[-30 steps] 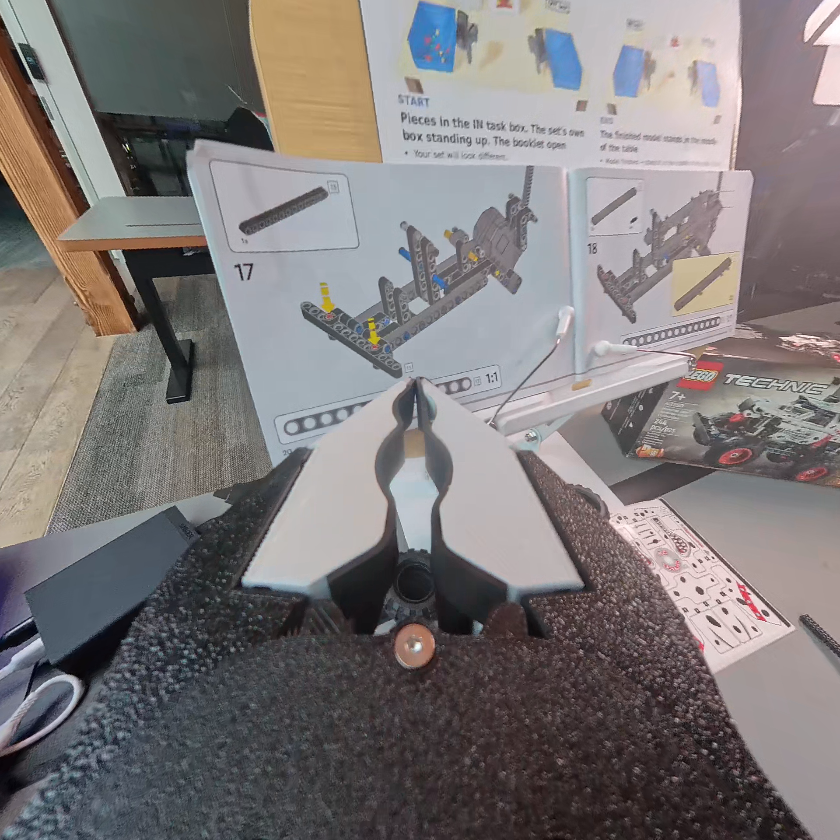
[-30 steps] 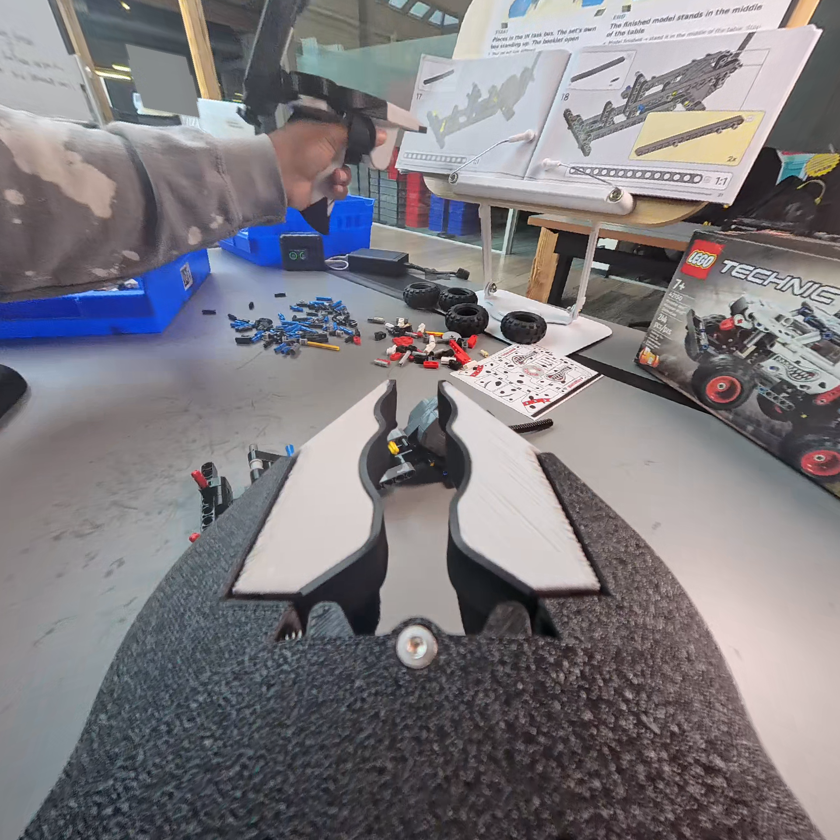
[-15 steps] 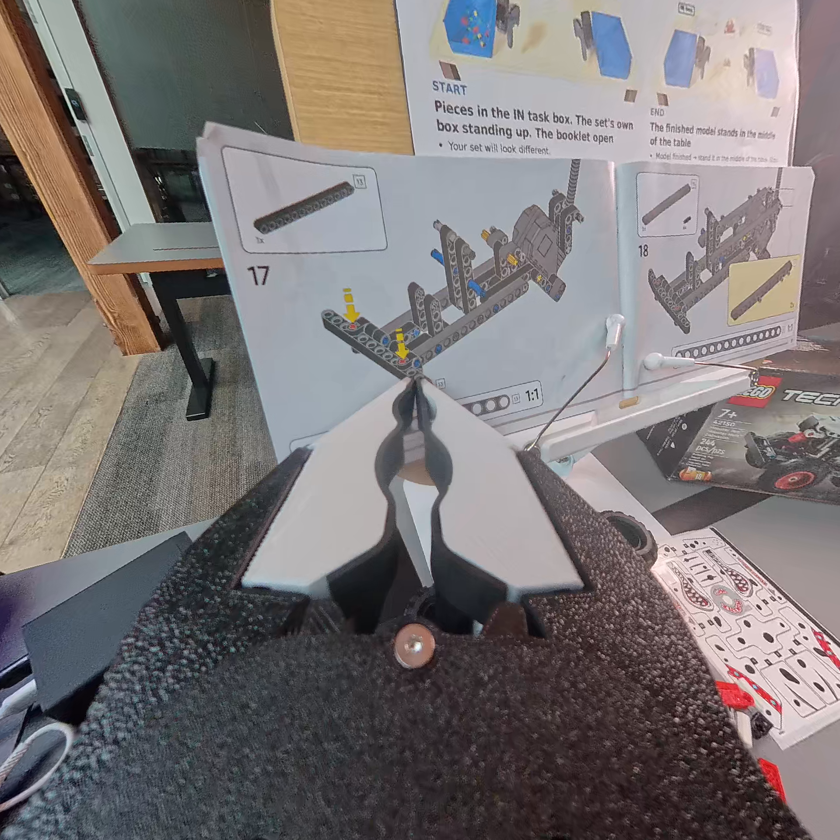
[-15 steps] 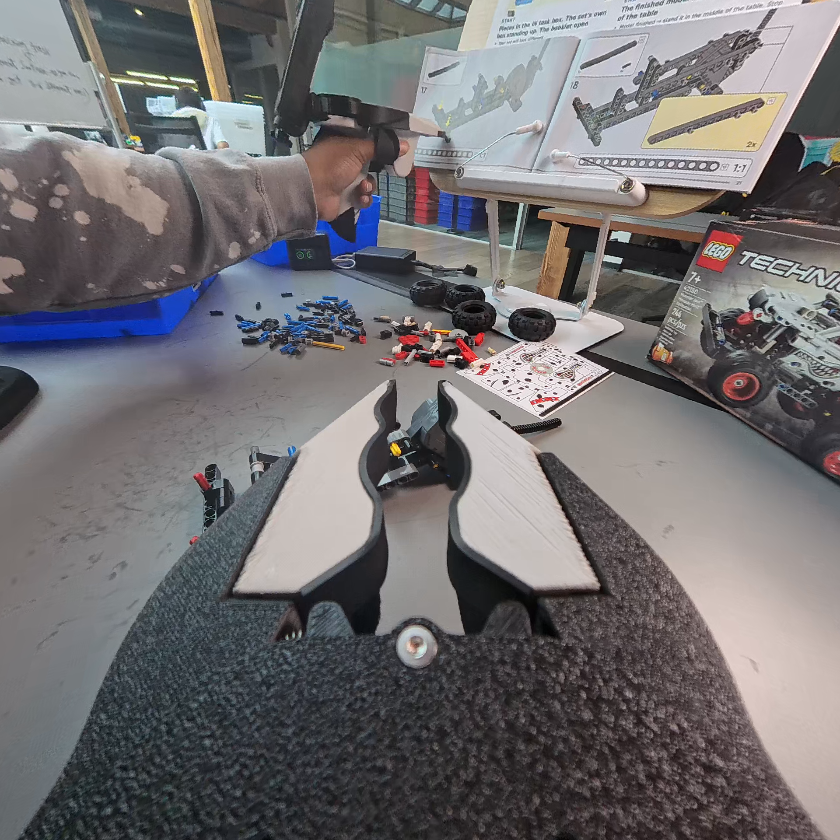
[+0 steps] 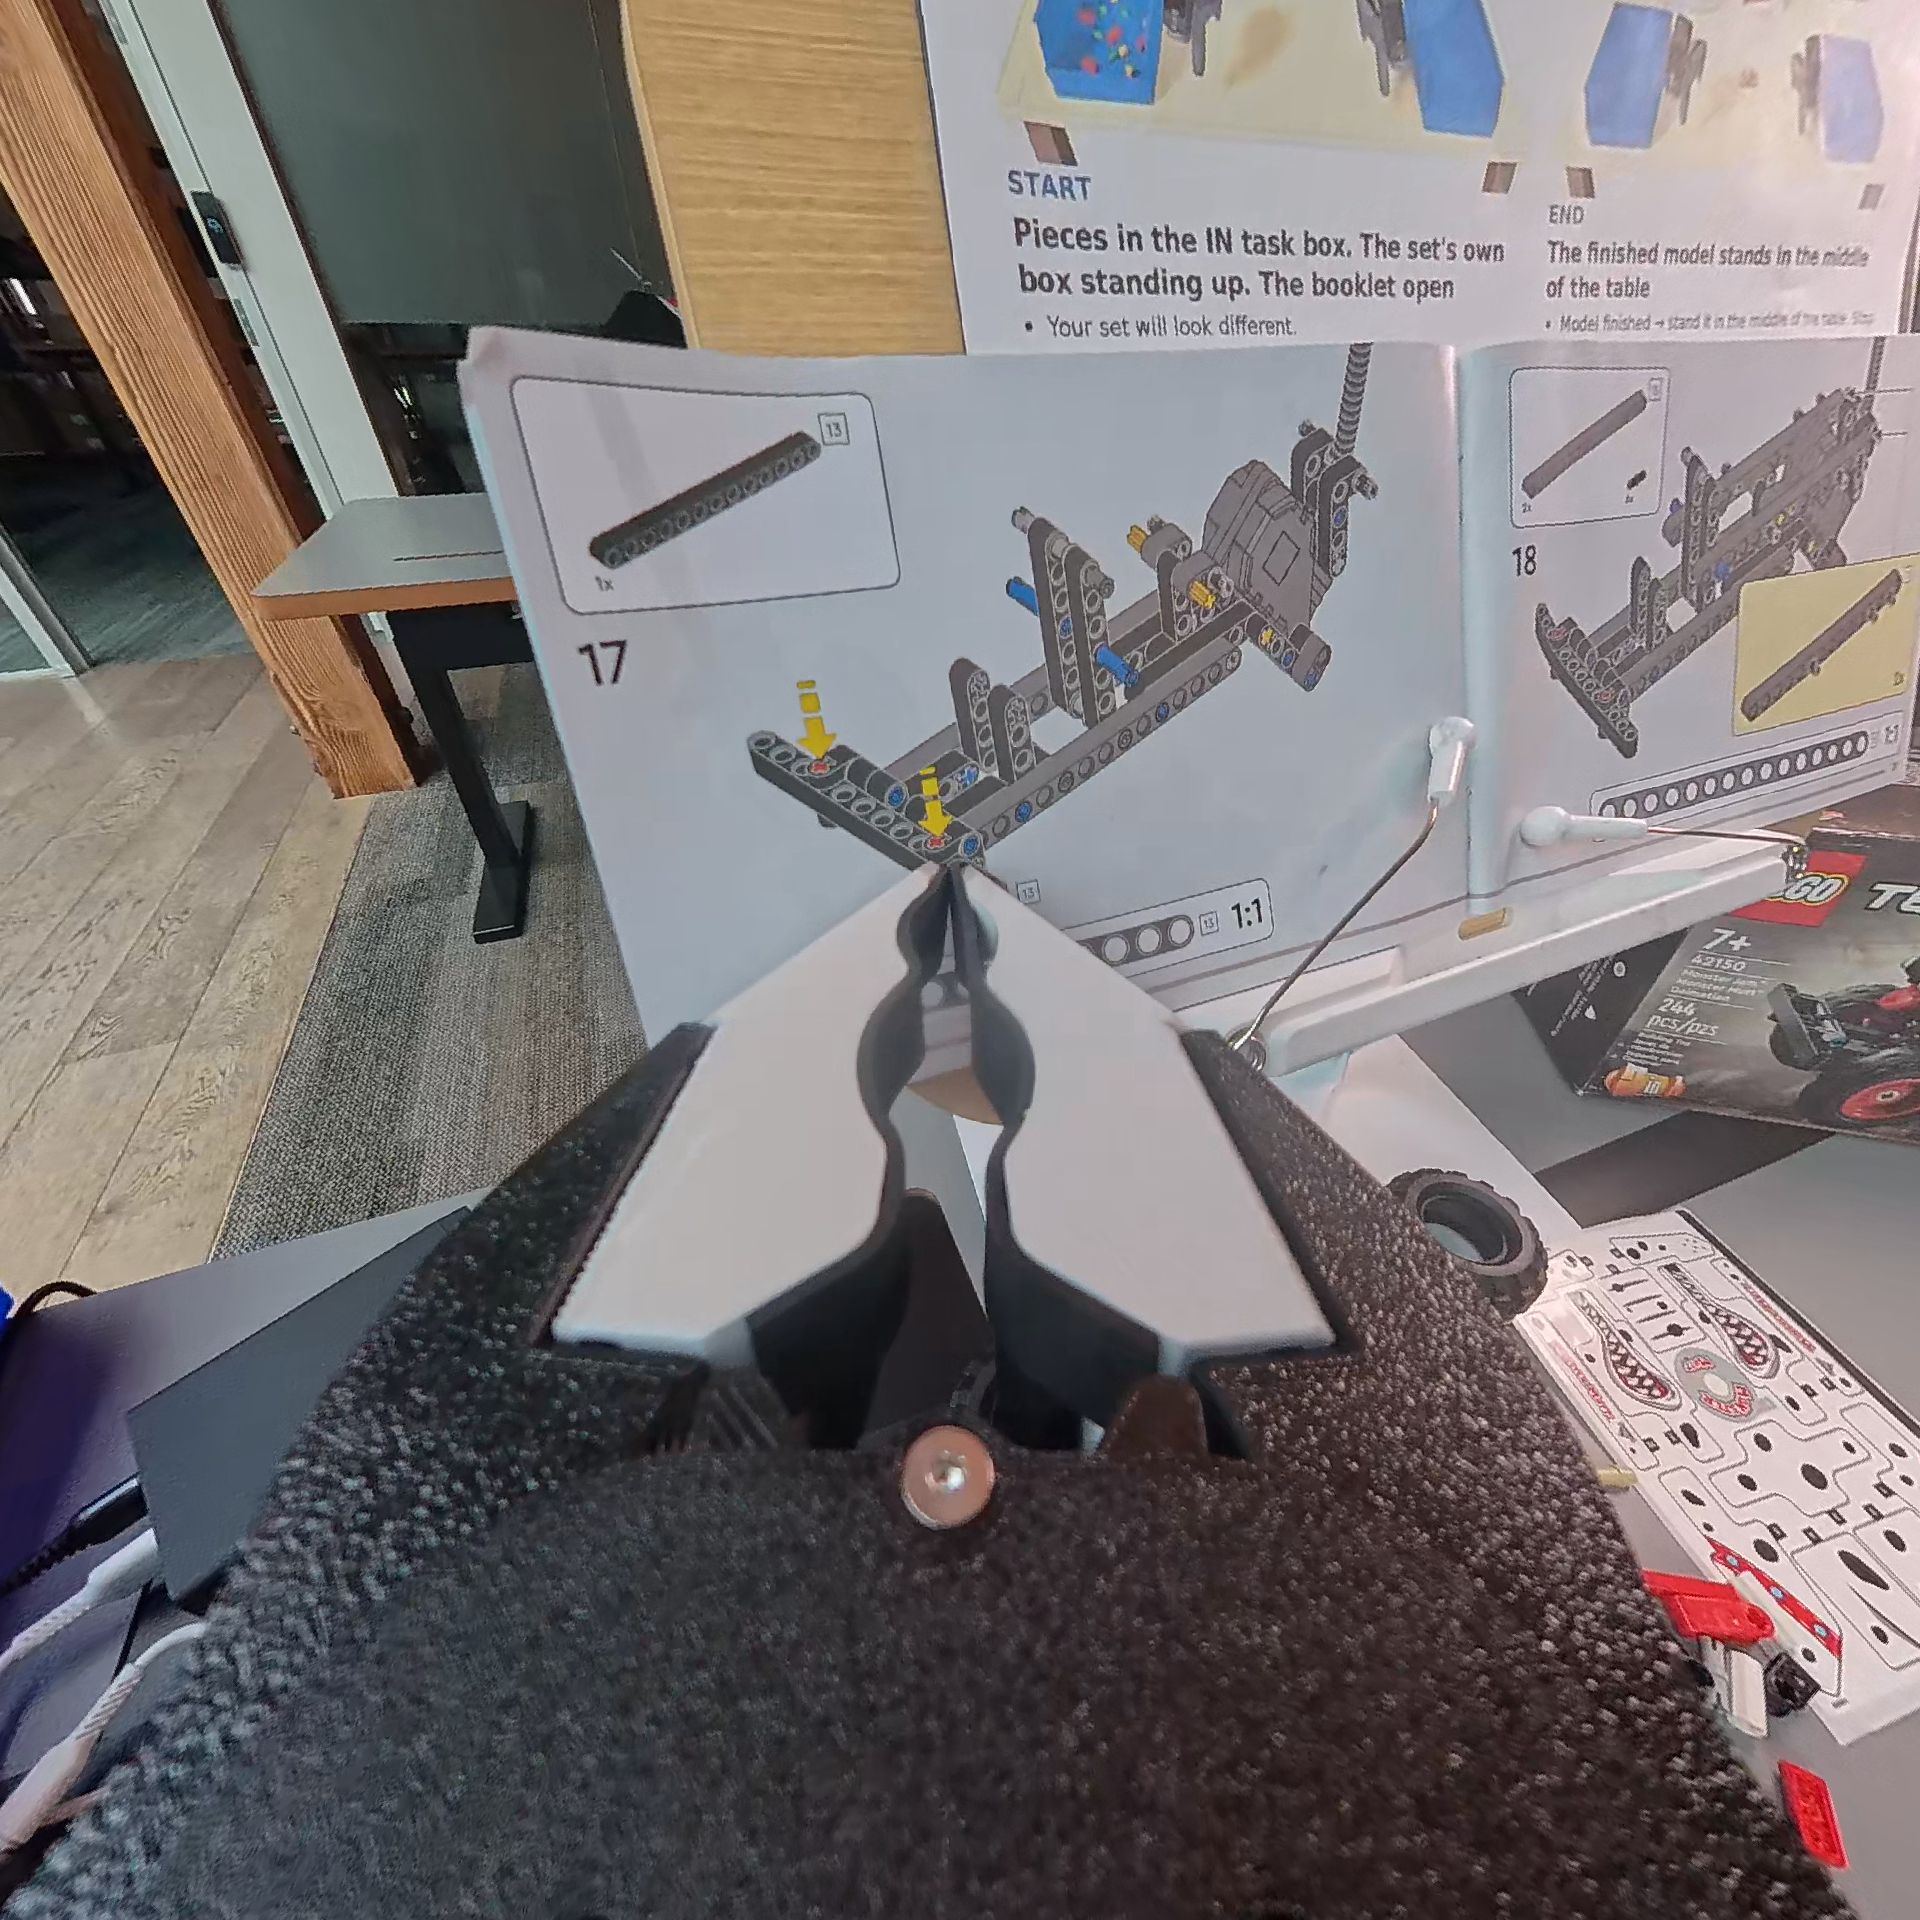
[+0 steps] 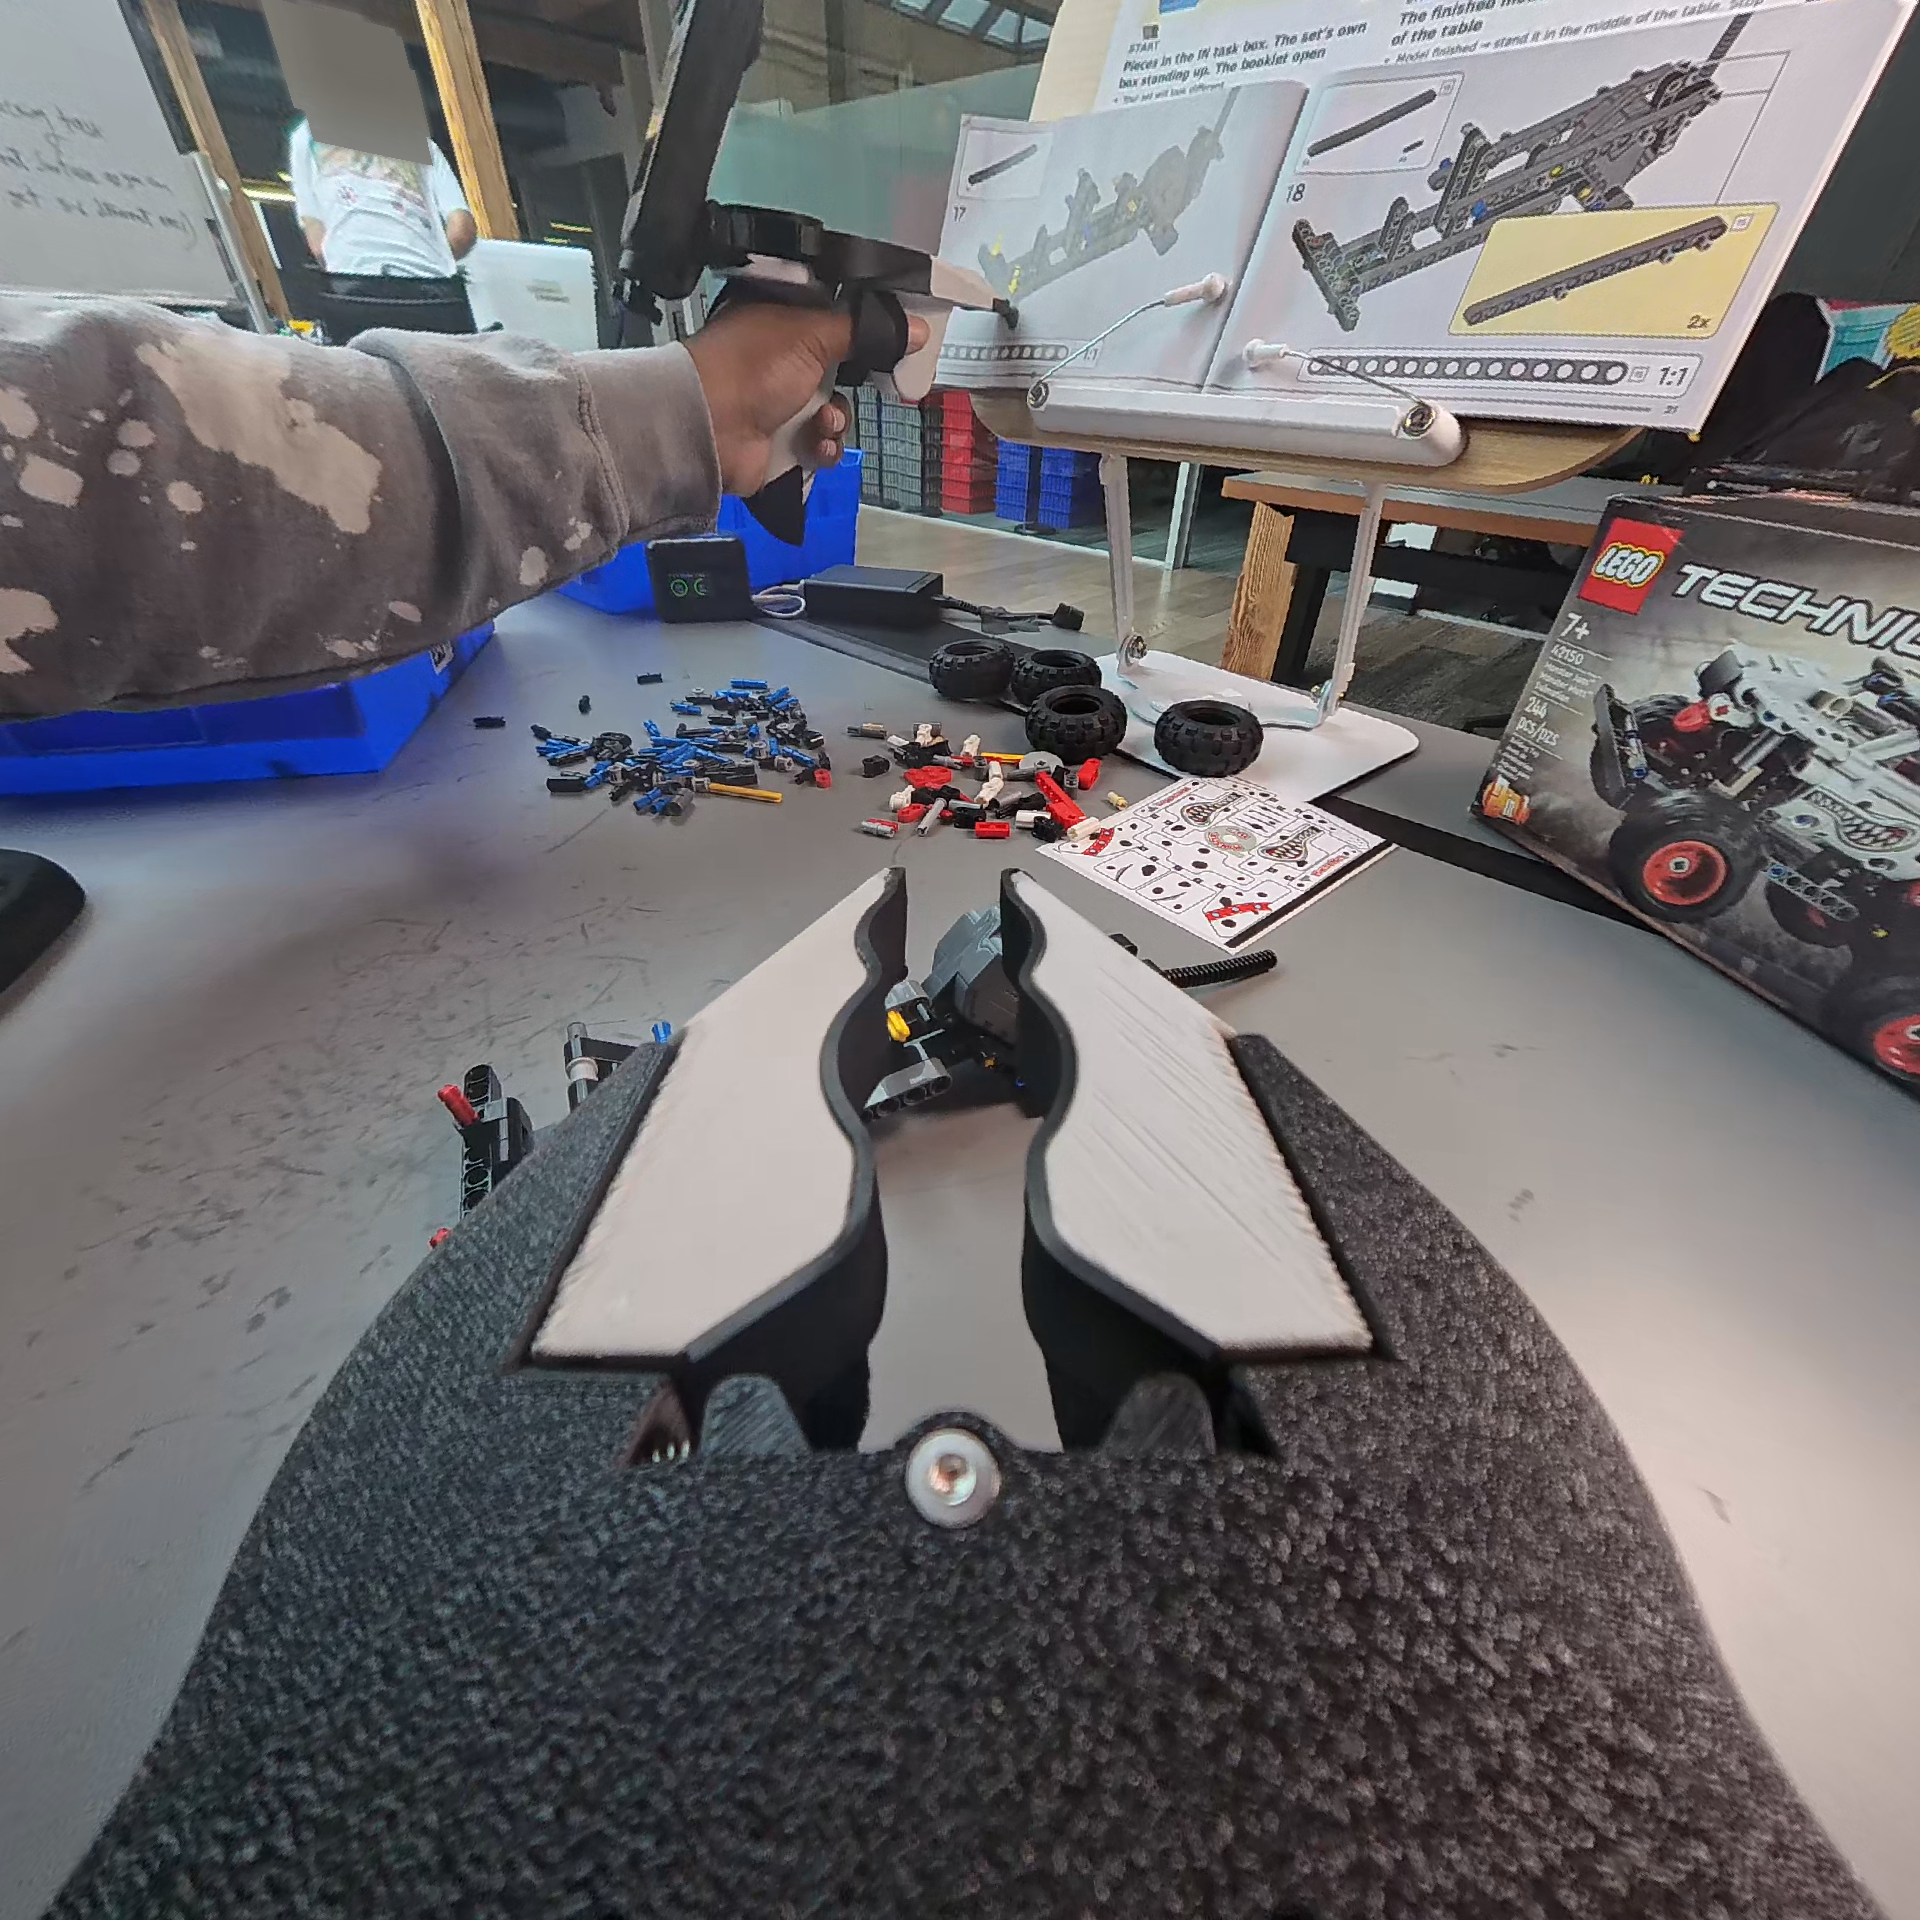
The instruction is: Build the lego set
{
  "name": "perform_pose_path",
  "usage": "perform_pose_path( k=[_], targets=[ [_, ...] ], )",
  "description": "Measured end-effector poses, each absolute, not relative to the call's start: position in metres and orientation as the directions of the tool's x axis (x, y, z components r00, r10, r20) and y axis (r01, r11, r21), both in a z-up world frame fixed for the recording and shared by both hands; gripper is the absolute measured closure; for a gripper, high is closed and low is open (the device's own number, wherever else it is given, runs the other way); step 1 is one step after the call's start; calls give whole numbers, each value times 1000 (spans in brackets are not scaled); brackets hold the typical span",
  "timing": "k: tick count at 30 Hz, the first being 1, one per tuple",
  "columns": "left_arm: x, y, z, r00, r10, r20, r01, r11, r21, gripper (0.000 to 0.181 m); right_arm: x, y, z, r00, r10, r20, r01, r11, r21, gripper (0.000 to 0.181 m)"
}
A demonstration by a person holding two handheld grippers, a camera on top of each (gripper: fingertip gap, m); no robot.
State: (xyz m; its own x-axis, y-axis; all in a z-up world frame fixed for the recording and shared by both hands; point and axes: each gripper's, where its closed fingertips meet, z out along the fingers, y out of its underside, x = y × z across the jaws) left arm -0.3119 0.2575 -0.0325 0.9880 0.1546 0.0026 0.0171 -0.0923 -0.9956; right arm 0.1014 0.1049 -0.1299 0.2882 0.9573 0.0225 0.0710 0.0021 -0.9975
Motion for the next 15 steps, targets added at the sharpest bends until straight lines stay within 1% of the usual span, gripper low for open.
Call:
perform_pose_path(
  k=[11,15],
  targets=[
    [-320,256,-31,978,206,-23,1,-116,-993,180,102,105,-130,289,957,23,71,3,-997,164],
    [-309,247,-20,979,202,4,18,-64,-998,178,103,106,-129,294,956,24,67,5,-998,165]
  ],
)
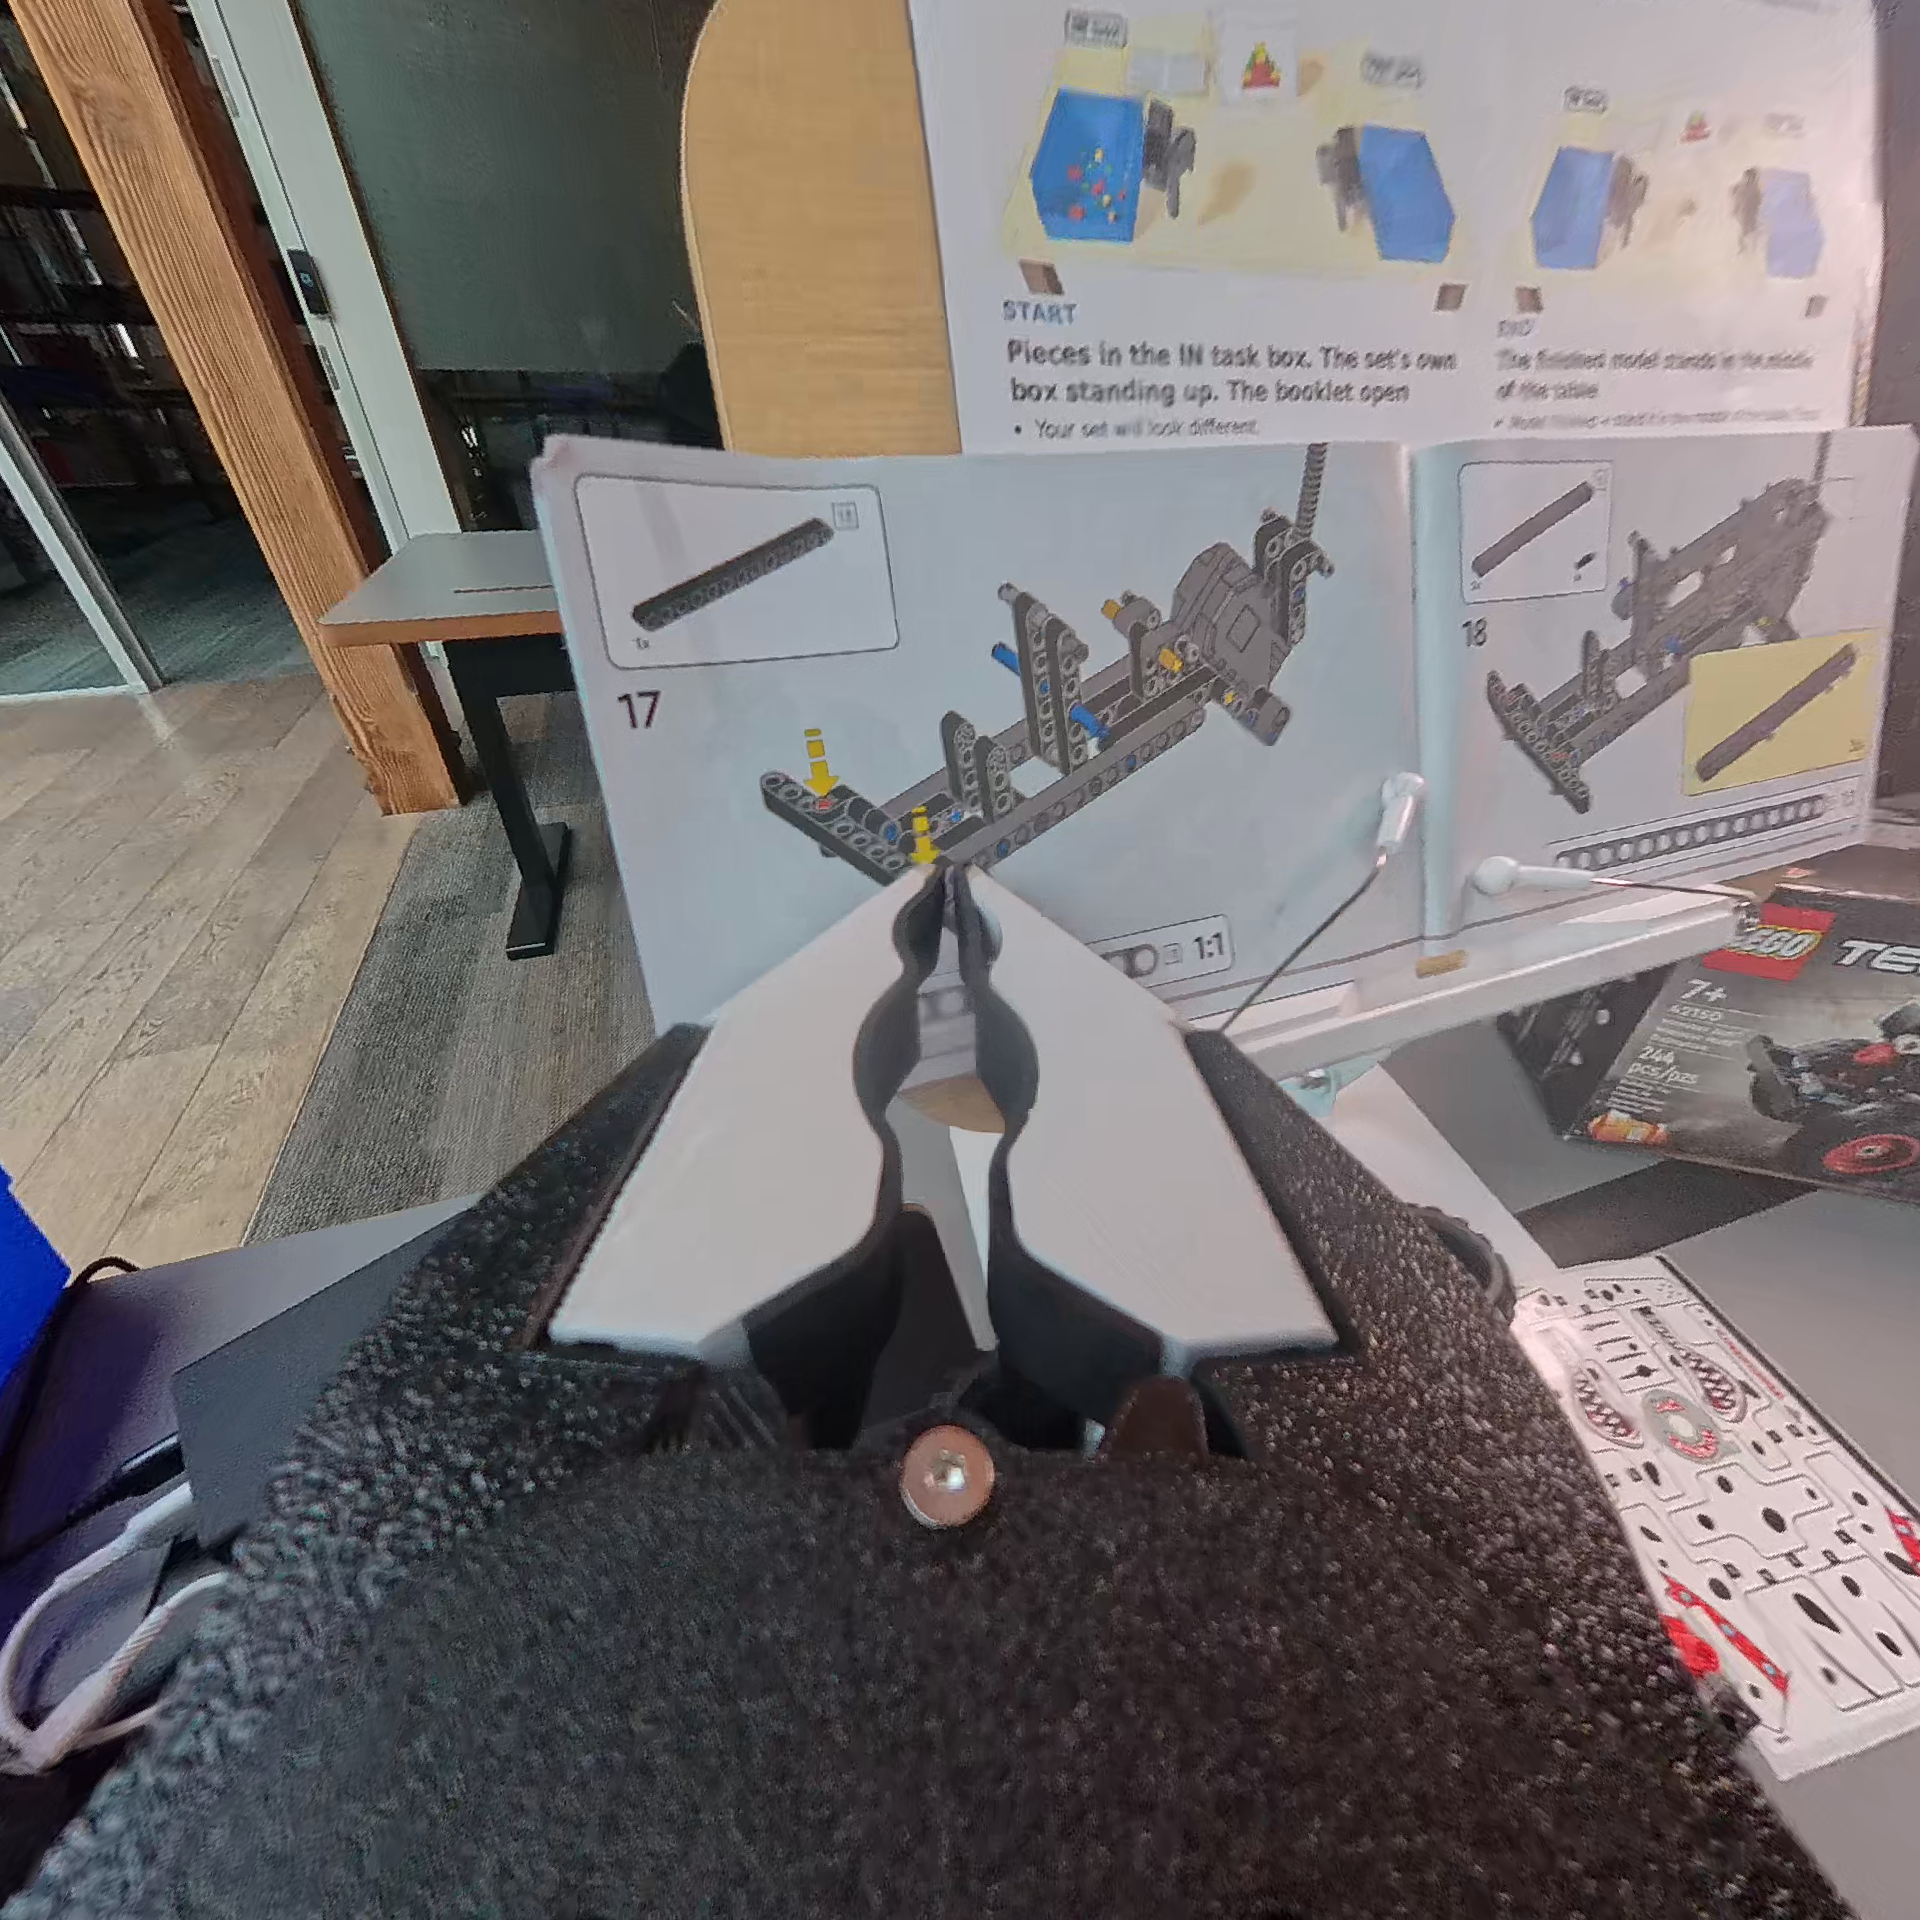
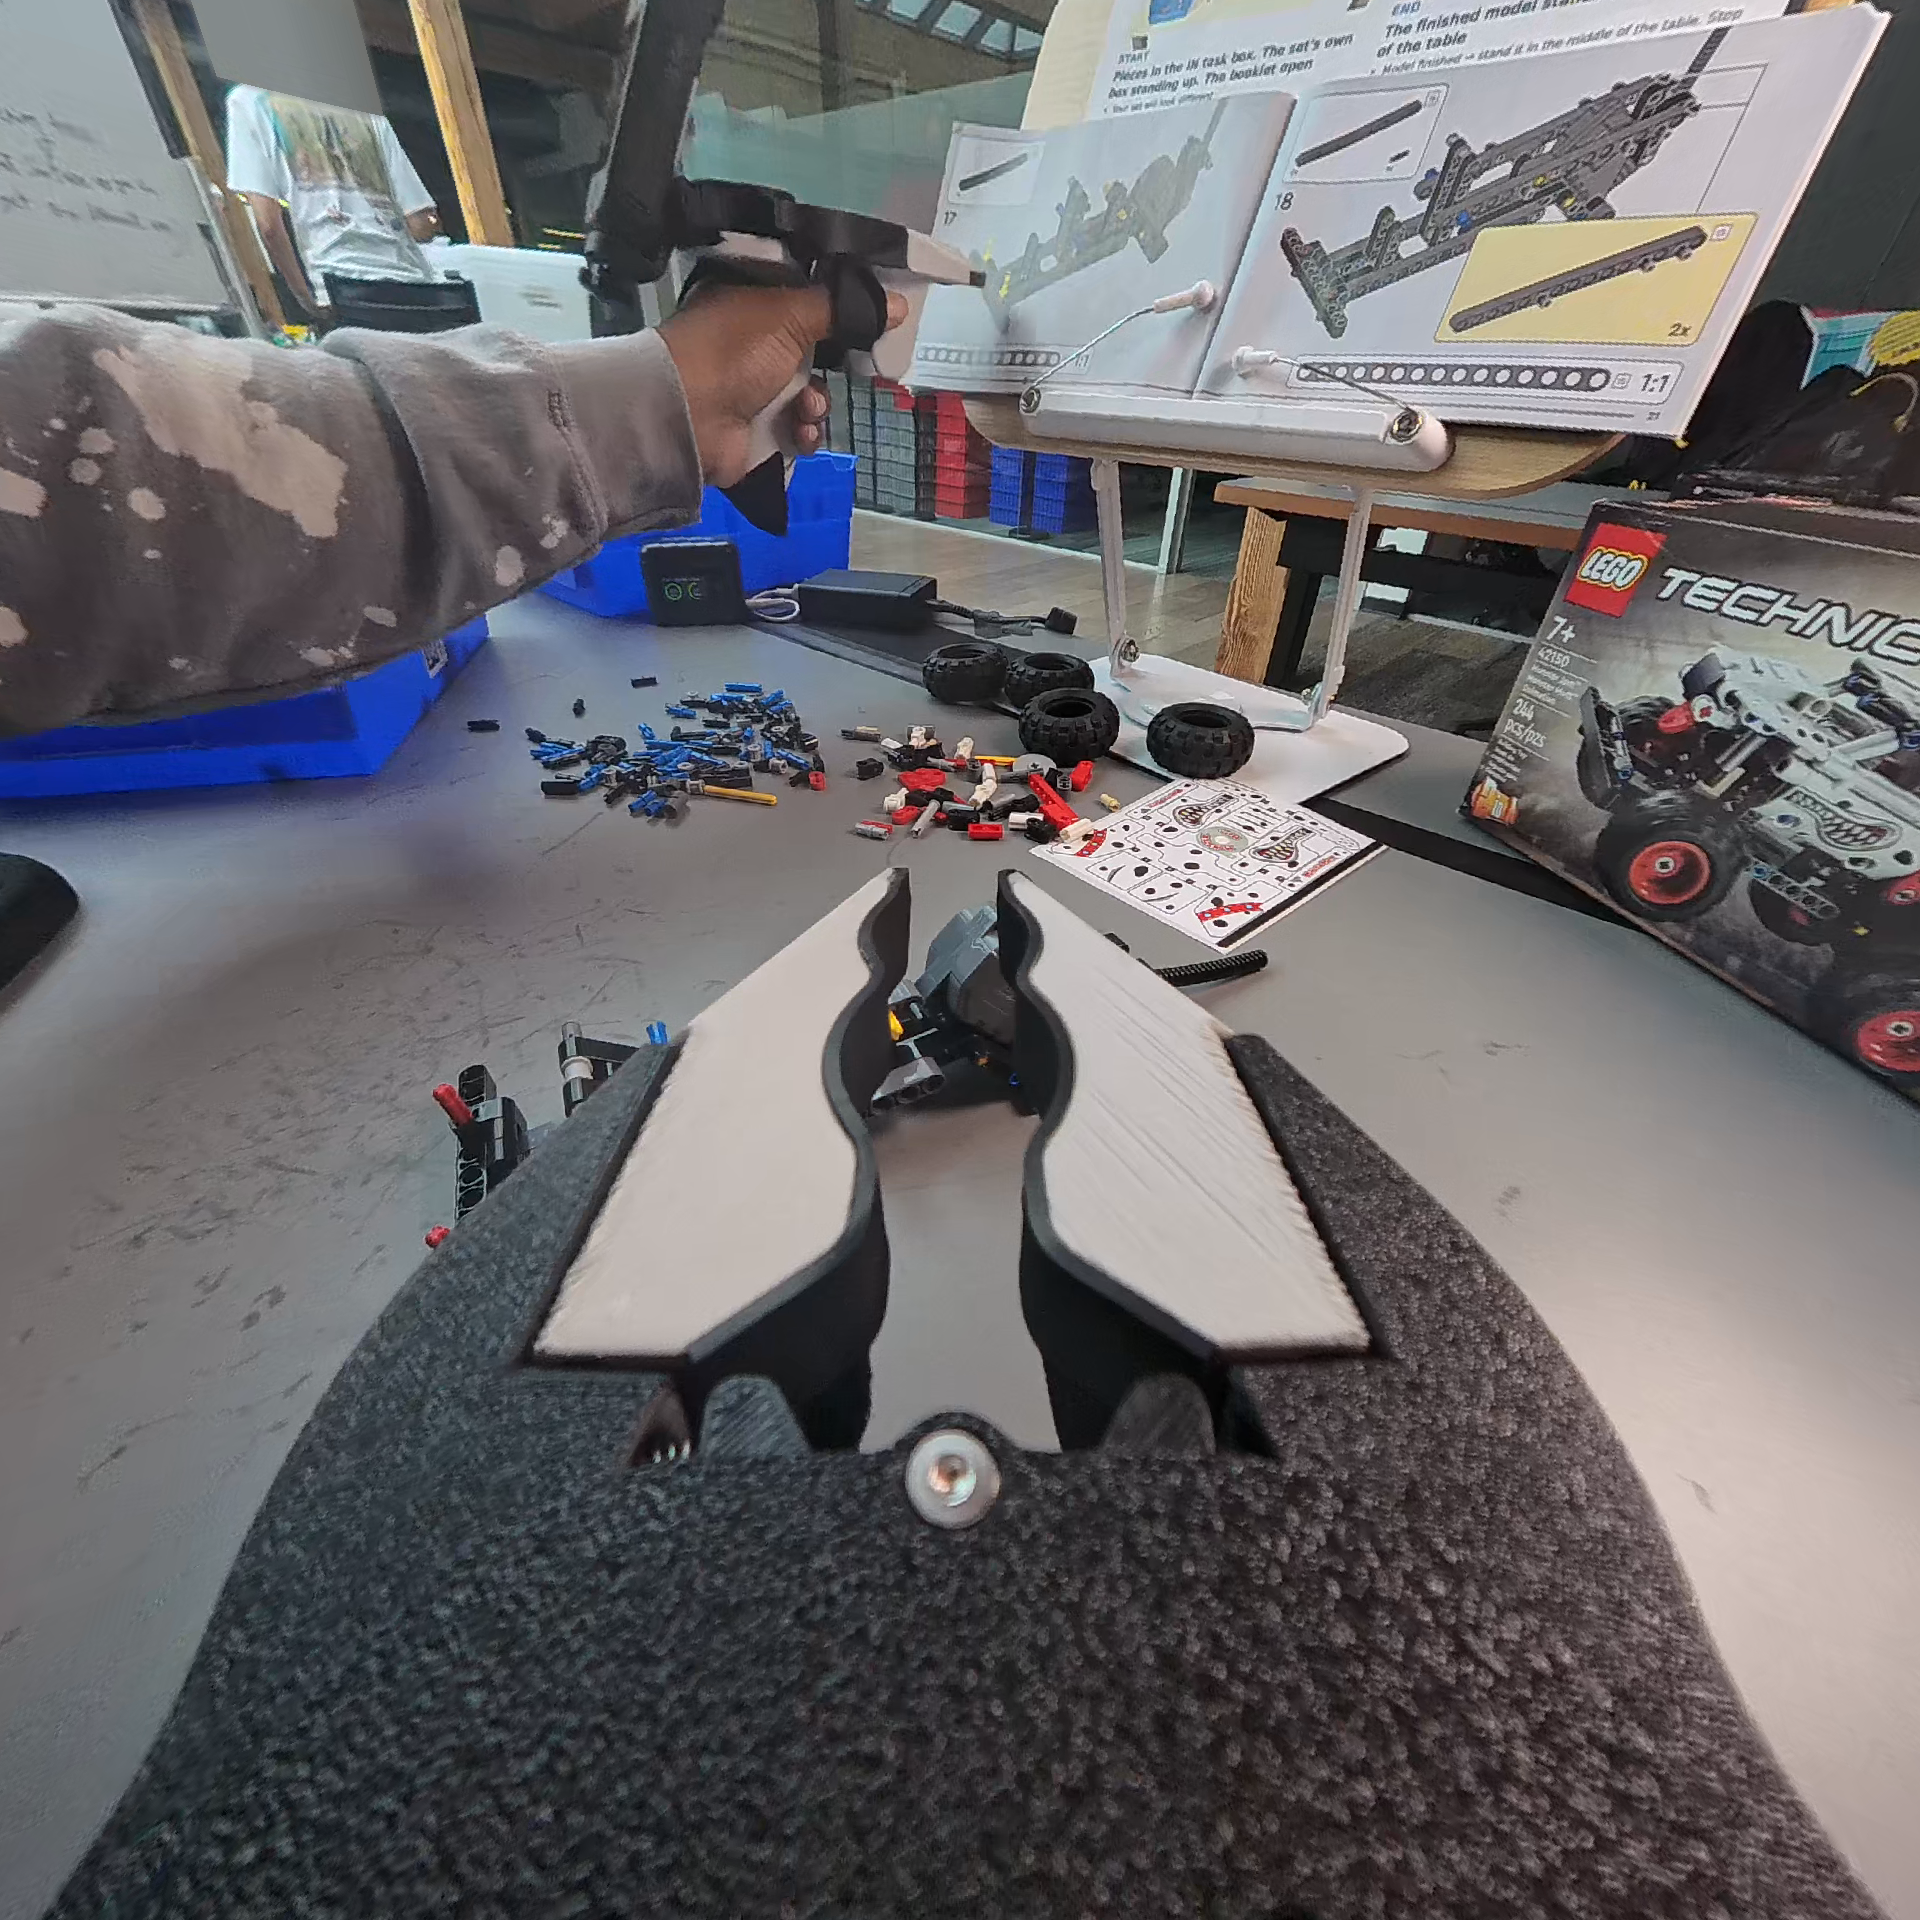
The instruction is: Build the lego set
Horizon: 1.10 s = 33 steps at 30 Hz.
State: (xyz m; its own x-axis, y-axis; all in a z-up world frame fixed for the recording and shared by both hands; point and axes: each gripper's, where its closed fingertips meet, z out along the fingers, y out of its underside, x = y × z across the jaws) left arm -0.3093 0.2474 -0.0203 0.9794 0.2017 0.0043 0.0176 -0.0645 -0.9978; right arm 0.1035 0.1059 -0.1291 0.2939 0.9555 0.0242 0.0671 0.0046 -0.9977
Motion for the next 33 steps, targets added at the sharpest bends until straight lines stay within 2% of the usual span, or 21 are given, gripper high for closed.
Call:
perform_pose_path(
  k=[4,7,11,14,16,18,24,33],
  targets=[
    [-246,226,-7,994,46,99,97,39,-994,171,103,105,-131,287,957,30,78,8,-997,168],
    [-153,201,-21,954,-284,93,91,-21,-996,167,102,98,-134,256,966,41,109,13,-994,175],
    [-39,123,-72,721,-691,48,-94,-166,-982,158,106,81,-140,135,984,118,227,85,-970,177],
    [9,51,-125,512,-858,50,-322,-245,-914,148,113,57,-159,-23,991,131,370,130,-920,176],
    [18,16,-162,435,-900,29,-475,-256,-842,141,118,43,-176,-102,982,161,459,190,-868,176],
    [21,-6,-189,399,-916,31,-553,-267,-790,138,121,25,-193,-194,968,158,527,239,-815,174],
    [27,-17,-219,387,-921,37,-589,-278,-759,142,121,-2,-222,-318,940,127,622,308,-720,170],
    [31,-18,-229,374,-927,9,-634,-263,-727,154,121,-7,-232,-333,933,134,649,330,-685,170]
  ],
)
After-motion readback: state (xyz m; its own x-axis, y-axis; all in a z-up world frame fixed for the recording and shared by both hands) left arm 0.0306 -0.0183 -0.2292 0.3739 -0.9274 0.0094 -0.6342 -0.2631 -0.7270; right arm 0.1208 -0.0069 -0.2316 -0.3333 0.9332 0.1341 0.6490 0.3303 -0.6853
